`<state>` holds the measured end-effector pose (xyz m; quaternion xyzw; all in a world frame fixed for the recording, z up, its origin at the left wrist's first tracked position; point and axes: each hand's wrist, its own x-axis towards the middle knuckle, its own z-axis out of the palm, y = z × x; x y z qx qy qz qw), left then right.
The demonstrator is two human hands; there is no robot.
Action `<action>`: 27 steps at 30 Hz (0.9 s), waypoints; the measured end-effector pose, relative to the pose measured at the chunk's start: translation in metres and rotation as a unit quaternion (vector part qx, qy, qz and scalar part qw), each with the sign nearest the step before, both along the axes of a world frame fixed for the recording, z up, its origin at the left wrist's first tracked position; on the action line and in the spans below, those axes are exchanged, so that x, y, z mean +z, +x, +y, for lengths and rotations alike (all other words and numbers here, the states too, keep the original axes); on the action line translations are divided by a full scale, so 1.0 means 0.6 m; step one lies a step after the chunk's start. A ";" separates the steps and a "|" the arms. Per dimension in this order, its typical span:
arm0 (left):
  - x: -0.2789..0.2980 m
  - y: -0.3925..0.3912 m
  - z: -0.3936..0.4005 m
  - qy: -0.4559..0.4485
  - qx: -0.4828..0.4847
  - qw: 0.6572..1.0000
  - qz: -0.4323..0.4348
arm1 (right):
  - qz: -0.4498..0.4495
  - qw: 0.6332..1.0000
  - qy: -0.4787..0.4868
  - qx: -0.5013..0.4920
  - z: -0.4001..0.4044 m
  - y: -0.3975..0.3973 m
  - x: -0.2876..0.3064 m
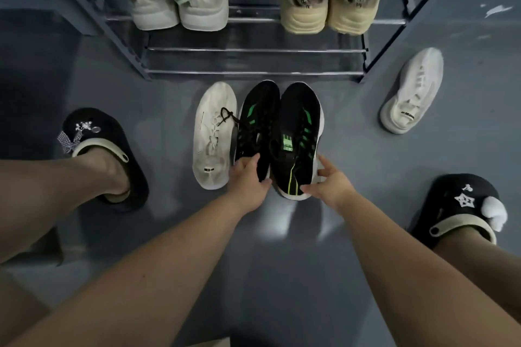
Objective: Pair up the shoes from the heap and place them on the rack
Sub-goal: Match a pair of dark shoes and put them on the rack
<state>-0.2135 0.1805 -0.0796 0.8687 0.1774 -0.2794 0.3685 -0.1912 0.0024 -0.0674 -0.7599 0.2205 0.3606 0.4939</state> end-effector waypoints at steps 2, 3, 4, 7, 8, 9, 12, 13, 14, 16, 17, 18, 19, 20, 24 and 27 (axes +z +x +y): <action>-0.010 -0.010 0.012 0.021 0.019 1.000 0.014 | 0.014 0.999 0.028 -0.029 0.004 -0.010 -0.013; -0.017 -0.012 0.017 0.026 0.023 0.999 0.029 | 0.019 0.999 0.037 -0.033 0.009 -0.013 -0.018; -0.020 -0.013 0.021 0.028 0.025 0.998 0.046 | 0.024 0.998 0.046 -0.030 0.014 -0.015 -0.021; -0.027 -0.005 0.024 -0.003 0.049 0.997 0.063 | 0.019 0.997 0.063 -0.043 0.029 -0.019 -0.033; -0.028 -0.002 0.024 -0.012 0.060 0.996 0.062 | 0.018 0.996 0.065 -0.060 0.032 -0.019 -0.036; -0.027 0.001 0.023 -0.015 0.072 0.996 0.058 | 0.020 0.994 0.070 -0.081 0.035 -0.018 -0.040; -0.039 0.007 0.022 -0.026 0.103 0.992 0.071 | 0.027 0.987 0.082 -0.135 0.036 -0.015 -0.050; -0.044 0.009 0.023 -0.050 0.121 0.989 0.074 | 0.024 0.986 0.079 -0.146 0.033 -0.014 -0.054; -0.050 0.009 0.023 -0.083 0.146 0.983 0.078 | 0.019 0.985 0.076 -0.152 0.029 -0.012 -0.053; -0.056 0.010 0.021 -0.139 0.197 0.966 0.090 | 0.013 0.984 0.084 -0.157 0.018 -0.008 -0.052; -0.058 0.010 0.020 -0.158 0.213 0.960 0.093 | 0.017 0.983 0.097 -0.155 0.014 -0.006 -0.050; -0.060 0.010 0.021 -0.175 0.230 0.953 0.095 | 0.025 0.981 0.110 -0.156 0.011 -0.005 -0.048; -0.060 0.011 0.021 -0.194 0.248 0.945 0.093 | 0.034 0.980 0.120 -0.155 0.009 -0.005 -0.049; -0.061 0.011 0.021 -0.216 0.270 0.934 0.091 | 0.039 0.979 0.127 -0.153 0.009 -0.006 -0.049; -0.038 0.008 0.021 -0.311 0.366 0.872 0.097 | 0.035 0.971 0.171 -0.162 0.010 -0.011 -0.039; -0.015 0.008 0.026 -0.339 0.385 0.854 0.086 | 0.033 0.959 0.212 -0.183 0.008 -0.014 -0.016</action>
